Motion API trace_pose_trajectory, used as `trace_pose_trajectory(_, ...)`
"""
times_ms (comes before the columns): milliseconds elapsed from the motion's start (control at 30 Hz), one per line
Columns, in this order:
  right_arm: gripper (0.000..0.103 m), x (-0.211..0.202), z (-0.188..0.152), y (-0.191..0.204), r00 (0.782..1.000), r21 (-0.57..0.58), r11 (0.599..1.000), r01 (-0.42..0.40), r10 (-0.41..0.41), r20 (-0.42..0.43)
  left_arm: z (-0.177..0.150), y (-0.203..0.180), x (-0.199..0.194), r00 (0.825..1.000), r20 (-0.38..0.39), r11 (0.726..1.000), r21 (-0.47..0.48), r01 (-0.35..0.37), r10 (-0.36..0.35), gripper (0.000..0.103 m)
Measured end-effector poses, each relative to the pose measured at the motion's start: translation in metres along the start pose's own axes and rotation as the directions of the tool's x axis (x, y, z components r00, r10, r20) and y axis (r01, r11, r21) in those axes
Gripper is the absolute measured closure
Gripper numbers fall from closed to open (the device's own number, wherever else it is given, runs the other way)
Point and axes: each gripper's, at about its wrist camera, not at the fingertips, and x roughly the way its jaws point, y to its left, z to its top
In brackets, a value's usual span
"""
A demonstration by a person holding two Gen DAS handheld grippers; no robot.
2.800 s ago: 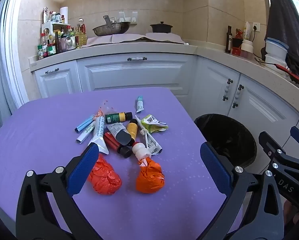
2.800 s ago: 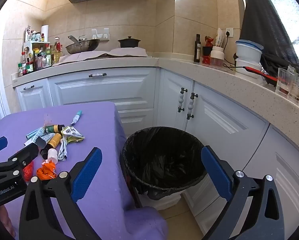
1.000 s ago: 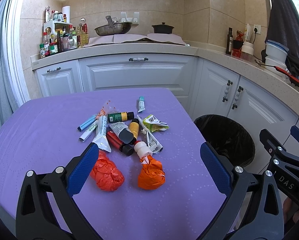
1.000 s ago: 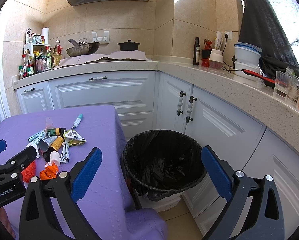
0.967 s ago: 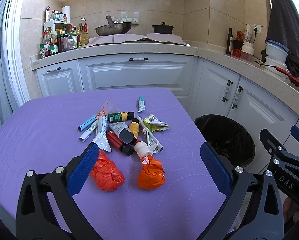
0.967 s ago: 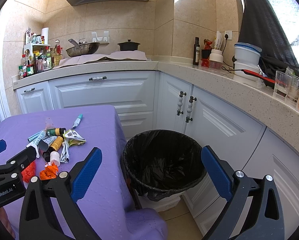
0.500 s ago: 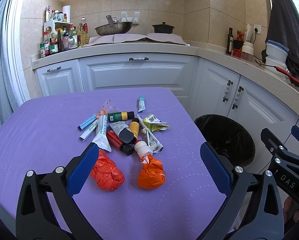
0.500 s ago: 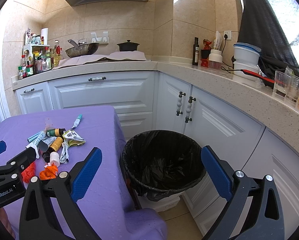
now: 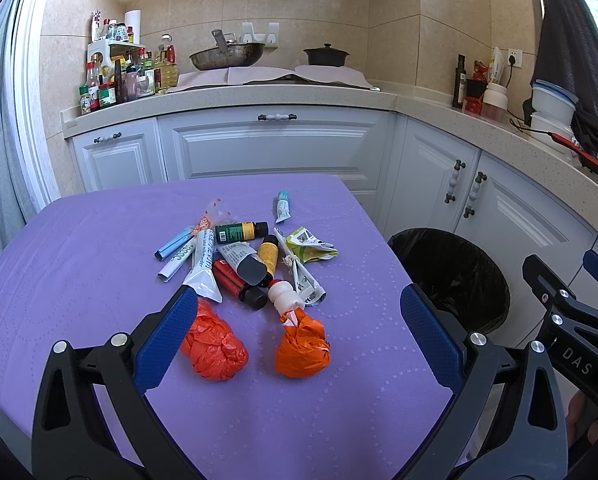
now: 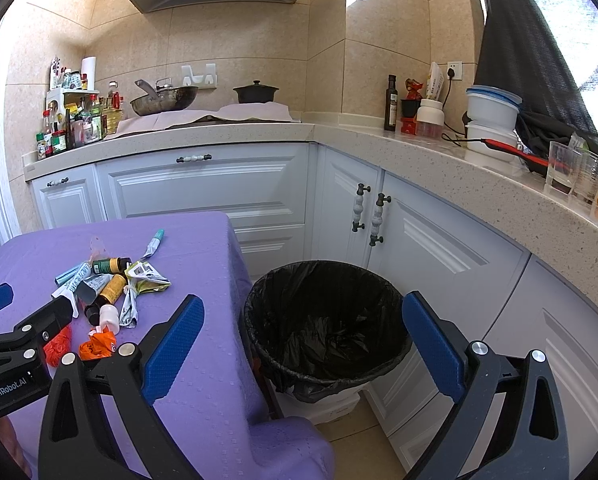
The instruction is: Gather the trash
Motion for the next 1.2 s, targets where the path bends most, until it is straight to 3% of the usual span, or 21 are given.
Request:
trace_pose_trajectory(700,0.006,0.005,-0.004,0.005,1.000,-0.008,1.000,-0.020,0.019,-0.023,-0.009,0.016,0.007,0.999,-0.031,0.999,-0.014,-0.031,0.031,0.004)
trace_pose_trajectory(1200,0.006,0.032,-0.018,0.046,0.985,-0.054,0.989,-0.137,0.131,-0.108,-0.031,0.066,0.026,0.985,-0.129,0.991,-0.059,-0.119,0.110,0.005)
